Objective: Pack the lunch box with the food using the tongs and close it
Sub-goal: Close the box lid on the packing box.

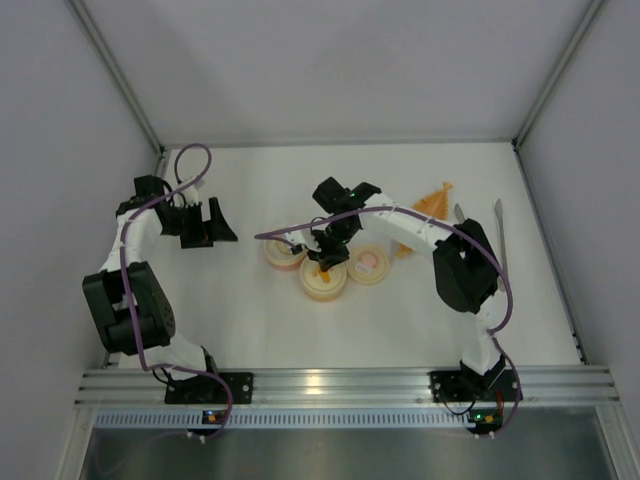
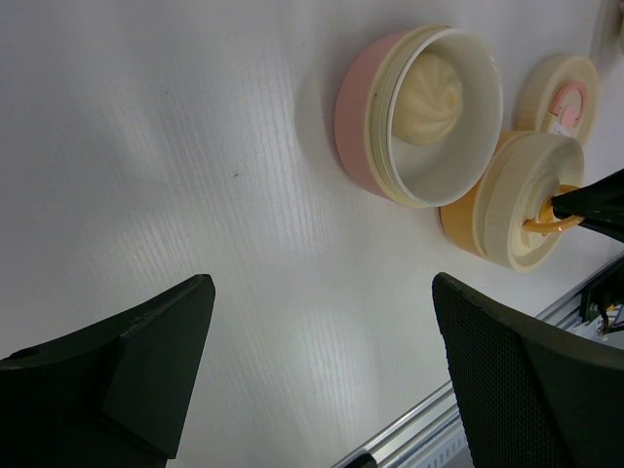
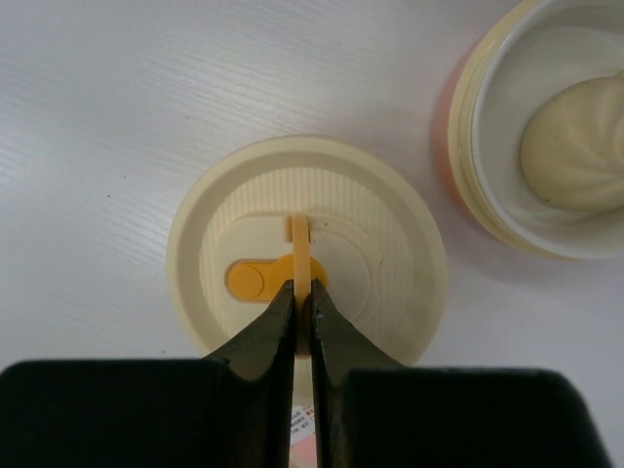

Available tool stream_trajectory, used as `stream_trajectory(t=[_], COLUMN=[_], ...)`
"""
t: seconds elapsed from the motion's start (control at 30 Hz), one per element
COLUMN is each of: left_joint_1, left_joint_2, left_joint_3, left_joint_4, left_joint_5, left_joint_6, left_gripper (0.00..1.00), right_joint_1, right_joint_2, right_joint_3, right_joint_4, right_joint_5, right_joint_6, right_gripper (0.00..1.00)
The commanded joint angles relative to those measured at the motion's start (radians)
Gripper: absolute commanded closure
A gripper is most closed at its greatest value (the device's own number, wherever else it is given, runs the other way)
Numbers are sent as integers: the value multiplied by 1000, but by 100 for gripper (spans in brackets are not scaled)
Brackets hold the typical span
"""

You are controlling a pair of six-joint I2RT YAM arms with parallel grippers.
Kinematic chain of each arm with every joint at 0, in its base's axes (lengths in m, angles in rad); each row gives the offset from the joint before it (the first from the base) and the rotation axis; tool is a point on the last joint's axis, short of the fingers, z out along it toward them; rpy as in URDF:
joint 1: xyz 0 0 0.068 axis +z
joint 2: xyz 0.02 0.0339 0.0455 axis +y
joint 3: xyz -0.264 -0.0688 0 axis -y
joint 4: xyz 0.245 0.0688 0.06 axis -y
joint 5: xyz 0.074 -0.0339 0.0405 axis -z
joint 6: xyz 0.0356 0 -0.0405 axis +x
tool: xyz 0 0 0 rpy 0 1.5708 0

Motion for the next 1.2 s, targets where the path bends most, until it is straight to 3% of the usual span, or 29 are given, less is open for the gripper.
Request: stream_trajectory(t=[0.0,1.17], left_joint_1=[1,0], left_joint_2=[4,21], left_joint_3=[1,0], left_joint_4=[28,34], left_joint_5=[10,22], left_joint_6=[6,4], left_gripper=[2,2], right_joint_1=[18,8], right_joint_2=[12,66], right_joint_3=[44,151], right_joint_4=[-45,-163], right_joint_5=[-38,-78], right_joint_6=[7,-62], right_gripper=[100,100])
